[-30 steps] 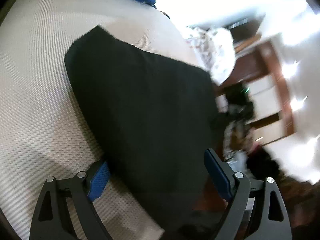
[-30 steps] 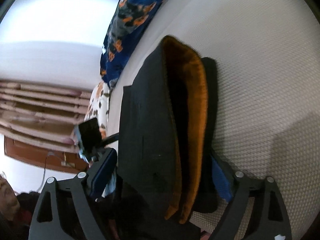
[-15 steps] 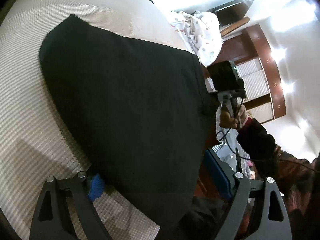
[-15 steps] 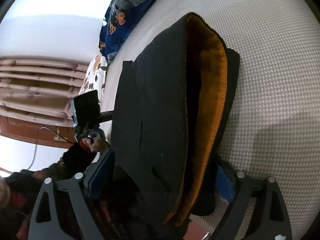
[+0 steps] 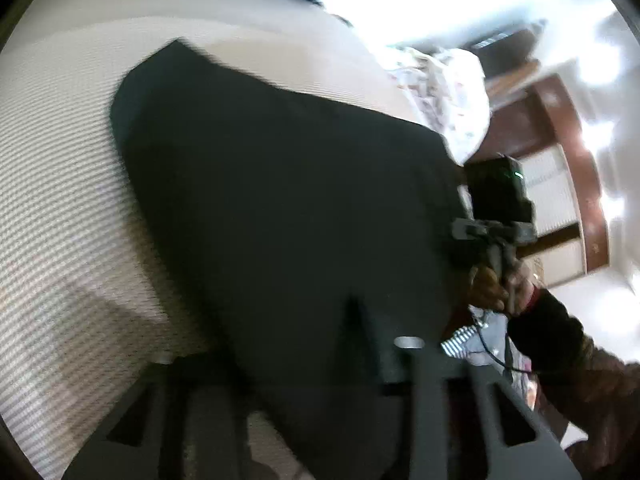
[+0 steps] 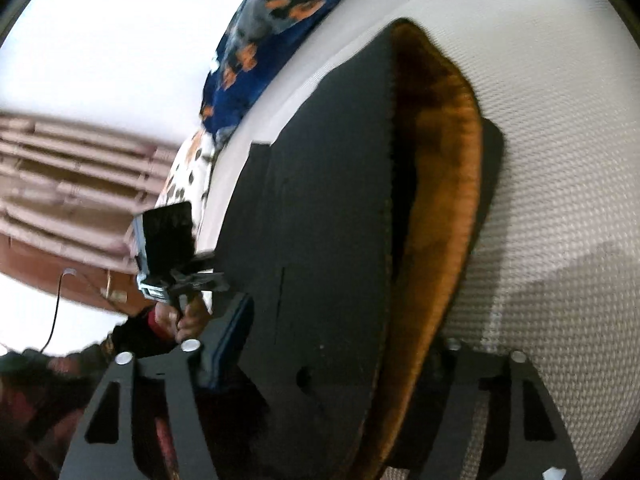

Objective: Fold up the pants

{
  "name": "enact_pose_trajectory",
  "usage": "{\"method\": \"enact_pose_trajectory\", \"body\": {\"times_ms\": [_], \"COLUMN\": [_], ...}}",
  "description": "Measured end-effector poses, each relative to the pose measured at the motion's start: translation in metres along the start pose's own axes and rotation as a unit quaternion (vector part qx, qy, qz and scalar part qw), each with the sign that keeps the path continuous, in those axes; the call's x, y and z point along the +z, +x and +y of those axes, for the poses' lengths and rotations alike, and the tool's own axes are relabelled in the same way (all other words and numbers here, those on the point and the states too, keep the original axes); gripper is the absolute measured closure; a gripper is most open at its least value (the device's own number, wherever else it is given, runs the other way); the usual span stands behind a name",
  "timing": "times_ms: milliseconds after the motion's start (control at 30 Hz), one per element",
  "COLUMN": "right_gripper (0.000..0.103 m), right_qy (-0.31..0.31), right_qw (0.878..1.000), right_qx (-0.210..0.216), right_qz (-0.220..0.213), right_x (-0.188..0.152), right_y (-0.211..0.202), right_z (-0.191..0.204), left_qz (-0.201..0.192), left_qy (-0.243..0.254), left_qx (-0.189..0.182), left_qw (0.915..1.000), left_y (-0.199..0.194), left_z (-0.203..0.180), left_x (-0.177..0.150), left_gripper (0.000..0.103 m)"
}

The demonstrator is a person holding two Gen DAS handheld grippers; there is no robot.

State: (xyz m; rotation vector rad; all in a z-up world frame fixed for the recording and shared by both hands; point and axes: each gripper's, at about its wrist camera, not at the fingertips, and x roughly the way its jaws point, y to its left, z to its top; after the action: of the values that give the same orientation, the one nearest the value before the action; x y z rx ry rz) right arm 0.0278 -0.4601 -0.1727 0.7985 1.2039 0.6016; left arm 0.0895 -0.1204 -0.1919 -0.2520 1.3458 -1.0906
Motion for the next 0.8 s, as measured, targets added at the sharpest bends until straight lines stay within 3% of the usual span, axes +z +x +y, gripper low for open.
{"method": "enact_pose_trajectory", "body": {"times_ms": [133, 300, 567, 700, 800], "right_gripper": [0.045, 0.064, 0.072, 0.073, 0.073], "right_qy": [0.017, 0.031, 0.038, 0.019, 0.024], "right_qw": [0.999, 0.998, 0.997, 0.998, 0.999], "right_qx": [-0.021, -0.044, 0.001, 0.02, 0.027], "right_qz": [-0.025, -0.045, -0.065, -0.055, -0.041], "right_x": [-0.002, -0.01, -0.018, -0.011, -0.008], "right_y": [0.003, 0.006, 0.038, 0.072, 0.096], "right_z": [0.004, 0.007, 0.034, 0.06, 0.064], "left_qz": [-0.015, -0.044, -0.074, -0.088, -0.083], "left_qy": [0.026, 0.016, 0.015, -0.006, -0.034], "left_qx": [0.029, 0.021, 0.055, 0.075, 0.067], "left_qw": [0.9991, 0.9987, 0.9956, 0.9933, 0.9937], "left_y": [0.0, -0.01, -0.054, -0.081, -0.092], "left_z": [-0.011, -0.009, -0.01, 0.007, 0.027], "left_x": [-0.002, -0.011, -0.029, -0.044, -0.058], "left_gripper": [0.076, 0.081, 0.085, 0.085, 0.085]}}
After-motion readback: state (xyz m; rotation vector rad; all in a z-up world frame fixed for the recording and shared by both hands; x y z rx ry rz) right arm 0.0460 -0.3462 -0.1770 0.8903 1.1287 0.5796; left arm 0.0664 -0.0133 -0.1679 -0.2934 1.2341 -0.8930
